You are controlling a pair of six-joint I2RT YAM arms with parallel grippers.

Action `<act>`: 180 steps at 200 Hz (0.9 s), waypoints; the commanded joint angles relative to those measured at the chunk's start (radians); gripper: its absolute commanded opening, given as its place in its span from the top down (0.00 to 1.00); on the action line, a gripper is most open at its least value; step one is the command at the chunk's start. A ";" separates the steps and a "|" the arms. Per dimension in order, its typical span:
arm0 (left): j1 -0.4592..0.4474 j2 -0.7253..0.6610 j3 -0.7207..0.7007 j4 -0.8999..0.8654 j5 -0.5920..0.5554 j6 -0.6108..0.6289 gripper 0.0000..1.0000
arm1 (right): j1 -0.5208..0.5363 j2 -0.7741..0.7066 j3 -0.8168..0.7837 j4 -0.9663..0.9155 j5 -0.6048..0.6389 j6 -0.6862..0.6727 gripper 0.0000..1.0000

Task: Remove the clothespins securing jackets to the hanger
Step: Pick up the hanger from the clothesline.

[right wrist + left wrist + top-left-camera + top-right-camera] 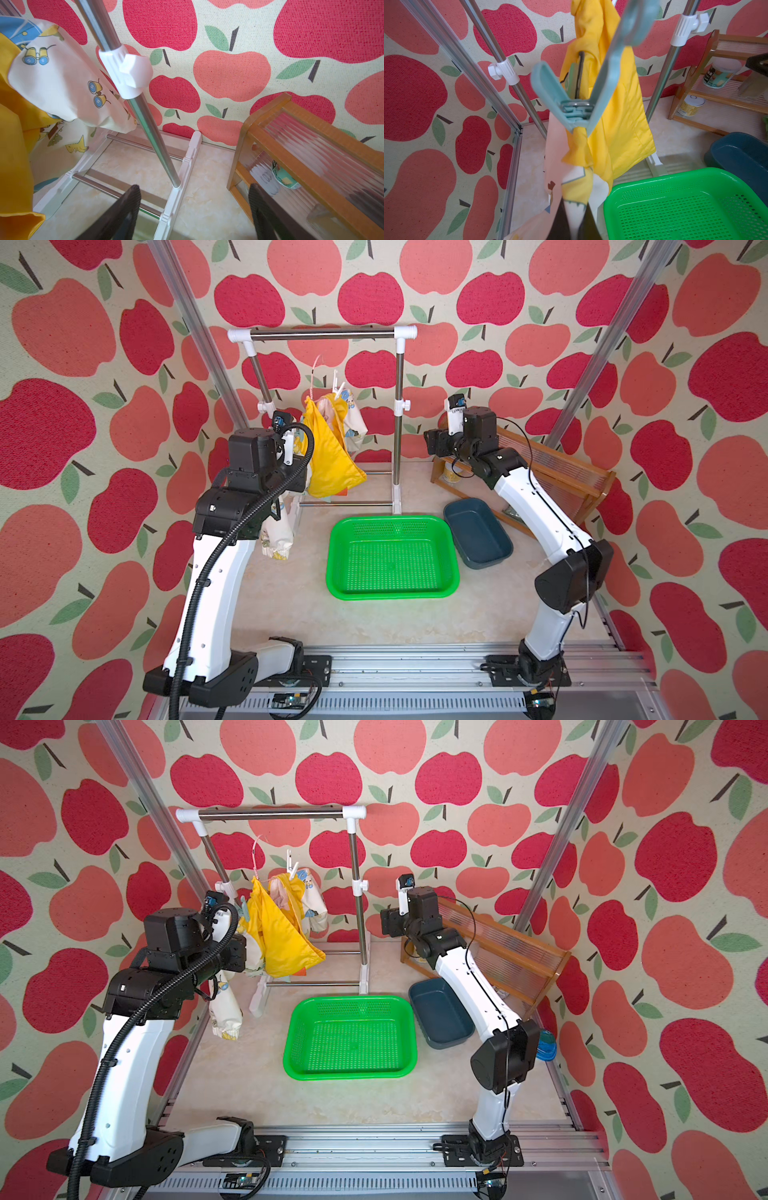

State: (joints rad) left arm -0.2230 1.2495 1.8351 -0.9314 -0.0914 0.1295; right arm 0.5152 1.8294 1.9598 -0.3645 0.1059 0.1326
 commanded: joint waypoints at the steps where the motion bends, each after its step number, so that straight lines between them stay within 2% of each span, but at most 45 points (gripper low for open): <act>1: -0.026 -0.061 0.047 0.002 0.094 0.025 1.00 | -0.018 -0.001 0.036 0.037 -0.035 -0.077 0.14; 31: -0.025 -0.064 0.113 -0.152 0.143 0.029 1.00 | -0.060 -0.041 0.036 0.052 -0.121 -0.083 0.14; 51: -0.025 -0.058 0.099 -0.184 0.160 0.055 1.00 | -0.081 -0.070 0.029 0.058 -0.166 -0.108 0.12; 65: -0.019 -0.063 0.071 -0.162 0.198 0.073 1.00 | -0.086 -0.084 0.029 0.054 -0.151 -0.143 0.10; 87: 0.008 -0.060 0.049 -0.144 0.328 0.105 1.00 | -0.093 -0.113 0.013 0.054 -0.119 -0.173 0.09; 119: 0.022 -0.021 0.037 -0.160 0.412 0.101 1.00 | -0.099 -0.170 -0.073 0.100 -0.085 -0.168 0.09; 180: 0.019 0.049 -0.057 -0.025 0.611 0.120 1.00 | -0.104 -0.243 -0.173 0.120 -0.038 -0.166 0.09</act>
State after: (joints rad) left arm -0.2050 1.2968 1.7962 -1.1168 0.3687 0.2279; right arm 0.4221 1.6238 1.8206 -0.2649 0.0387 -0.0124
